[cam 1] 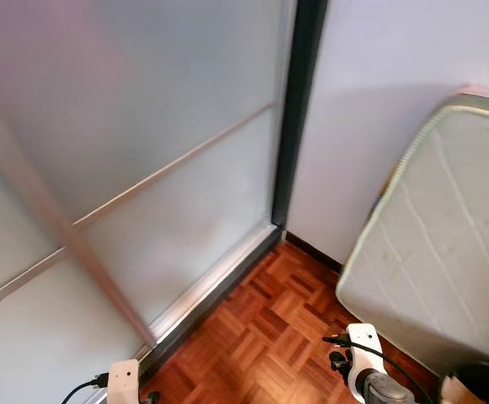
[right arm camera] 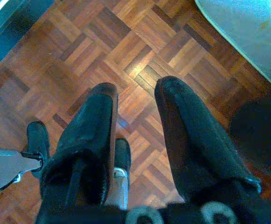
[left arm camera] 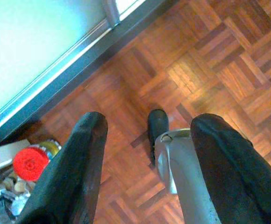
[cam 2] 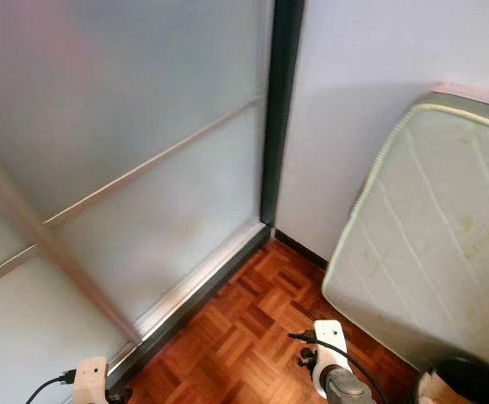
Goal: Clean up the room
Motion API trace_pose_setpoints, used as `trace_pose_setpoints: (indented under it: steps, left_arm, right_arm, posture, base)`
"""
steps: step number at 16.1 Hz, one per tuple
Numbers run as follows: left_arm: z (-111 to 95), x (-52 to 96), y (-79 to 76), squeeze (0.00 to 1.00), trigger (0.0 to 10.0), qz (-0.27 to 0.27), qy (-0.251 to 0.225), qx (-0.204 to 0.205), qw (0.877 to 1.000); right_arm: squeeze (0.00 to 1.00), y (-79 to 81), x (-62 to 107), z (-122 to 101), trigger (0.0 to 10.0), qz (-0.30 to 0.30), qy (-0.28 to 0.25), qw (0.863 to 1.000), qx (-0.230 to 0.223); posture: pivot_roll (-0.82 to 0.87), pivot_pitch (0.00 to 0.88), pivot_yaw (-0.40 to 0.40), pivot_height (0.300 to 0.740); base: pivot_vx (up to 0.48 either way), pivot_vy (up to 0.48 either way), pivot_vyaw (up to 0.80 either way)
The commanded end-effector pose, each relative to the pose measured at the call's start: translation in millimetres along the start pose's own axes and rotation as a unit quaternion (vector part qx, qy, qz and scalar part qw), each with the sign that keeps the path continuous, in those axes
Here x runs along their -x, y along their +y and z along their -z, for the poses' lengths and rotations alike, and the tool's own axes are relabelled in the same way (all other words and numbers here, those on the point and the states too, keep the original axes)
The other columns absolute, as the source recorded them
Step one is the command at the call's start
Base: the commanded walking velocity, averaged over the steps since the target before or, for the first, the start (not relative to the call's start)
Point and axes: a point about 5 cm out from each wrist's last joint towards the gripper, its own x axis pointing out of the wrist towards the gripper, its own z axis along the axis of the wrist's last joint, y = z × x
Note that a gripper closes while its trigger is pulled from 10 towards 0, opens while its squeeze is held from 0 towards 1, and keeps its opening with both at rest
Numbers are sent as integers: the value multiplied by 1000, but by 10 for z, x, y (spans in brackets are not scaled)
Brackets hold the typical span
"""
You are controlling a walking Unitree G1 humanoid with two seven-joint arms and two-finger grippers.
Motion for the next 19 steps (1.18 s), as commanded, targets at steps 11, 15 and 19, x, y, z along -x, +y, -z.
trace_pose_setpoints:
  steps: [11, 15, 19]
  left_arm:
    - [-1, -20, -105, 0, 10000, -25, 23, 69, 997]
    - [6, -20, -137, 0, 10000, -16, 23, 70, 997]
    - [13, -18, -132, 0, 10000, -13, 26, 61, 998]
  right_arm:
    - [0, -508, 108, 7, 10000, 38, 22, 994, -101]
    - [0, -511, 111, 19, 10000, 38, 25, 994, -95]
    - [0, -514, 114, 30, 10000, 39, 27, 995, -91]
  posture:
    - [-17, 18, -36, 740]
    - [-24, 3, -34, 740]
    - [-31, 0, -30, 740]
  base:
    - [0, -131, -776]
    - [0, 0, -775]
    - [0, 0, -775]
